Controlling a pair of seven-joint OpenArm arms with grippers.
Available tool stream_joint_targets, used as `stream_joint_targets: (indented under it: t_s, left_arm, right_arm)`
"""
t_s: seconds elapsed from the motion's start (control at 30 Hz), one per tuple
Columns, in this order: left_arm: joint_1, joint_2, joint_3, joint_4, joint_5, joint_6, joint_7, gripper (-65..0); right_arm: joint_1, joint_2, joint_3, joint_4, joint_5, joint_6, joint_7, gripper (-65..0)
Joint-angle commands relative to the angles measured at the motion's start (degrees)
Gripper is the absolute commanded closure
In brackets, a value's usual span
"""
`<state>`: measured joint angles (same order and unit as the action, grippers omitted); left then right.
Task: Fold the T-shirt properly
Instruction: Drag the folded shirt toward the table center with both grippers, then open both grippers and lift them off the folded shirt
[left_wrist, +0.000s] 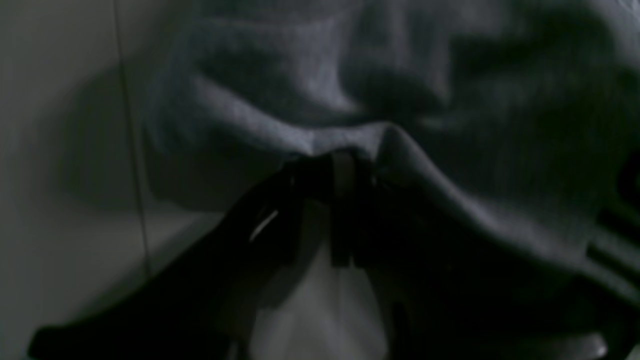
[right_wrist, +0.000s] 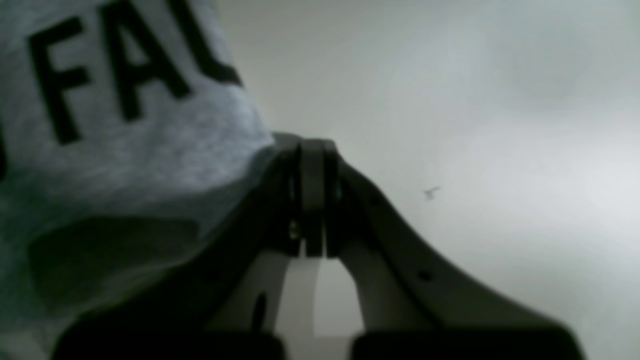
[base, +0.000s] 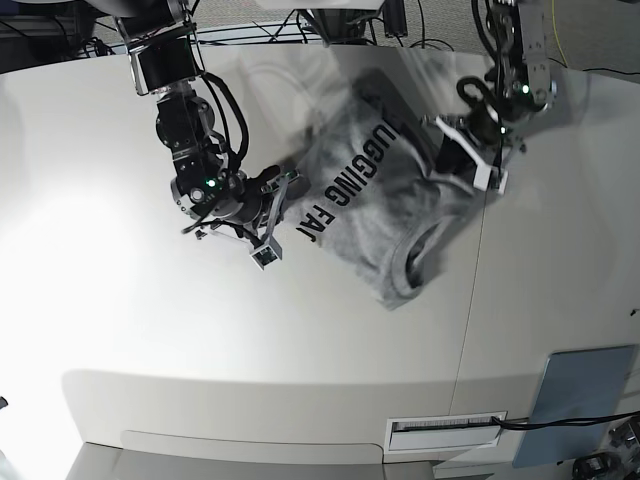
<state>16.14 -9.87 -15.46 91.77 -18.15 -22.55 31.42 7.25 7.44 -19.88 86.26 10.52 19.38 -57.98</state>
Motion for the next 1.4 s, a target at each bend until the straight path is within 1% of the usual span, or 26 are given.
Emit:
stream_joint_targets:
  t_s: [0.0,0.1,0.17,0.2,0.3,0.37,0.47,0.53,0.7,0.77,0.9,0.97,1.1,1.2,1.37]
  left_arm:
    - [-1.4,-0.3,0.0,-1.3,2.3,0.7,0.3,-9.6]
    - [-4.5,-0.3,0.0,-5.4,4.3,0.7,-1.6,-9.6]
    - [-6.3,-0.3,0.0,-7.5,4.2,0.1,-2.6,-9.6]
    - [-7.1,-0.3,0.0,-8.4,4.2,-1.0,-3.0,-9.6]
    - [-9.5,-0.3,0.0,-10.1,4.0,-6.7,-3.6,-9.6]
    - [-10.7,-0.3,0.0,-10.1,3.3,-9.5,-4.0,-9.6]
    - [-12.1,-0.3,0.0,-10.1,0.4,-10.2,-4.0,-9.6]
    - [-12.6,-0.4,0.0,-10.1,-0.2,-10.8,-4.0,-9.6]
    - [-12.9,-1.1,-0.1,-9.6,-3.3,-14.9,-3.8,-9.6]
    - [-12.7,-1.6,-0.1,-8.7,-4.4,-16.2,-2.5,-9.6]
    - [-10.1,-3.0,-0.2,-3.8,-6.1,-16.3,0.0,-8.2]
    - [-7.8,-3.8,-0.6,-0.2,-7.8,-15.6,1.9,-7.7]
    - [-1.9,-4.5,-3.3,7.4,-9.2,-11.6,7.0,-7.7]
    - [3.1,-4.6,-7.0,12.2,-9.7,-10.3,9.2,-7.7]
    - [12.6,-4.6,-14.7,17.9,-16.8,-10.5,11.5,-7.7]
  right_arm:
    - [-0.1,-0.2,0.1,0.8,0.4,0.8,-0.3,0.0]
    - [-2.7,-0.2,0.1,2.1,0.4,2.0,-0.2,0.0]
    - [-5.0,-0.1,0.1,4.4,0.4,2.3,0.0,0.0]
    - [-6.3,-0.1,0.1,6.0,0.4,2.3,0.0,0.0]
    - [-10.2,-0.1,0.1,10.7,0.2,2.3,0.7,0.0]
    - [-12.6,-0.1,0.0,13.2,0.1,2.3,1.1,0.0]
    - [-15.5,-0.1,0.1,15.4,-0.3,2.3,1.0,0.0]
    - [-17.3,-0.1,0.1,16.6,-1.9,2.3,1.0,0.0]
    - [-21.9,0.5,0.1,22.2,-4.5,2.1,1.0,0.0]
    - [-23.7,1.5,0.1,25.6,-4.9,0.5,1.0,0.0]
    - [-27.1,4.9,0.1,32.7,-7.6,-5.5,1.0,0.0]
    - [-28.8,7.2,0.1,36.1,-8.1,-7.8,0.9,0.0]
    - [-32.4,10.6,0.7,41.2,-10.8,-11.2,-0.3,0.0]
    - [-35.7,11.3,3.9,43.2,-11.6,-12.0,-0.6,0.0]
    - [-42.1,11.3,12.6,43.9,-11.1,-12.1,-1.1,0.0]
